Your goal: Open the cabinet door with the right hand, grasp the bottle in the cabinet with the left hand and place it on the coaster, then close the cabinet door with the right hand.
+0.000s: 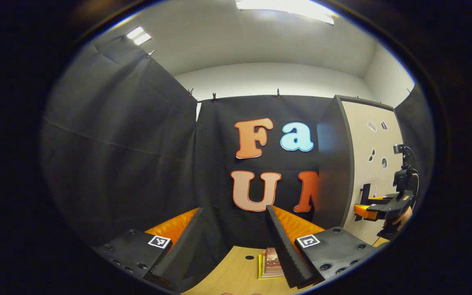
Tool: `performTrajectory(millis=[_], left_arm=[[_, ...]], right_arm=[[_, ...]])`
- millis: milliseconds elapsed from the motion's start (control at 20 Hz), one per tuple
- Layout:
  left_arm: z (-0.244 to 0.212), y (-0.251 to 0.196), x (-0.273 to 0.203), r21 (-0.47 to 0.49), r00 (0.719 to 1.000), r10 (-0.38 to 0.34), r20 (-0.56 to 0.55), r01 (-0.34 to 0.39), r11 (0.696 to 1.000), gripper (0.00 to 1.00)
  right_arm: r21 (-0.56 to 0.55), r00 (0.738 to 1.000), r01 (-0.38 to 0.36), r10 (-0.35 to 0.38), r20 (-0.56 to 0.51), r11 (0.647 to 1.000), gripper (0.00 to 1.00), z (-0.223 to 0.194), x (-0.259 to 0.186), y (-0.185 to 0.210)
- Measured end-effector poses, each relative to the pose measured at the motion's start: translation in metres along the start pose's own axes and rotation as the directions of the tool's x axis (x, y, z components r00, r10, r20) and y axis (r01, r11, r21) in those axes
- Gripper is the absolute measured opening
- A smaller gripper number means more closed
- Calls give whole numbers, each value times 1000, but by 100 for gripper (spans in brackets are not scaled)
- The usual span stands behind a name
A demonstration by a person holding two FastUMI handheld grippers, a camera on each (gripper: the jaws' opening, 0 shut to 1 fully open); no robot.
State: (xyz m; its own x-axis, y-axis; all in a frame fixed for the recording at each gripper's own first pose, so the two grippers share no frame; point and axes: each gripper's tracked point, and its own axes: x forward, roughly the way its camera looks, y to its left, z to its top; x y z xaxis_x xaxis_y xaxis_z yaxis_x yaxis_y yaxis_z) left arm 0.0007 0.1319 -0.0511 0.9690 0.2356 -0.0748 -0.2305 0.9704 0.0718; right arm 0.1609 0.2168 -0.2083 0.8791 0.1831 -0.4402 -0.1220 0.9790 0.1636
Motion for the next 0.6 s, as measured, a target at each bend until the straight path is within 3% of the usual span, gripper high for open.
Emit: performTrajectory(millis=[50,150,250,300,350,600], left_arm=[[0,4,2,2,1000,11,5,-11,1000,96],[-8,11,3,0,1000,30,-4,-30,1000,100],[-14,14,4,-9,999,37,-17,-37,999,96],[-17,12,3,-18,999,34,-23,-35,999,96],[-19,10,4,-26,999,31,-28,-32,999,96],[-27,-5,9,-36,1000,12,-23,-13,999,96]], right_arm=[[10,1000,-11,11,5,1000,71,0,0,4],[16,1000,2,-1,-3,1000,65,-2,4,6],[-14,998,53,-53,-15,999,51,-5,6,2],[-25,998,62,-62,-23,998,39,-6,5,2],[-19,998,65,-65,-26,998,37,-6,6,2],[25,999,-9,10,-32,1000,21,-6,-3,3]])
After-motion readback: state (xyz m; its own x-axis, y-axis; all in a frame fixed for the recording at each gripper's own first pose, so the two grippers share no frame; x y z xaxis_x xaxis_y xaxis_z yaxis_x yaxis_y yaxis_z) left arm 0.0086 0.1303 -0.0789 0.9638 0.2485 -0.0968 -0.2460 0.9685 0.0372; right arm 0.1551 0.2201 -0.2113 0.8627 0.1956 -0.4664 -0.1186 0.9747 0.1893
